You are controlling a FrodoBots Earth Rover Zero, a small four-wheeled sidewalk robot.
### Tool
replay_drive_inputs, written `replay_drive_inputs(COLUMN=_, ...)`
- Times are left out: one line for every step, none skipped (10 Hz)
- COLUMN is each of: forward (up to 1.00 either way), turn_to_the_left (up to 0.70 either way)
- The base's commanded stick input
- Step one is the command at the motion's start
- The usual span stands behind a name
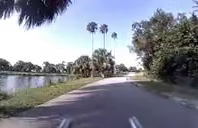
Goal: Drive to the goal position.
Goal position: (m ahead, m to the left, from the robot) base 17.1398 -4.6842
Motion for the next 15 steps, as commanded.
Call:
replay_drive_inputs(forward=0.85, turn_to_the_left=0.00)
replay_drive_inputs(forward=0.85, turn_to_the_left=0.00)
replay_drive_inputs(forward=0.85, turn_to_the_left=0.00)
replay_drive_inputs(forward=0.85, turn_to_the_left=0.00)
replay_drive_inputs(forward=0.85, turn_to_the_left=0.00)
replay_drive_inputs(forward=0.85, turn_to_the_left=0.00)
replay_drive_inputs(forward=0.85, turn_to_the_left=0.00)
replay_drive_inputs(forward=0.85, turn_to_the_left=0.00)
replay_drive_inputs(forward=0.85, turn_to_the_left=0.00)
replay_drive_inputs(forward=0.85, turn_to_the_left=0.00)
replay_drive_inputs(forward=0.85, turn_to_the_left=0.00)
replay_drive_inputs(forward=0.85, turn_to_the_left=0.00)
replay_drive_inputs(forward=0.85, turn_to_the_left=0.00)
replay_drive_inputs(forward=0.85, turn_to_the_left=0.00)
replay_drive_inputs(forward=0.85, turn_to_the_left=0.00)
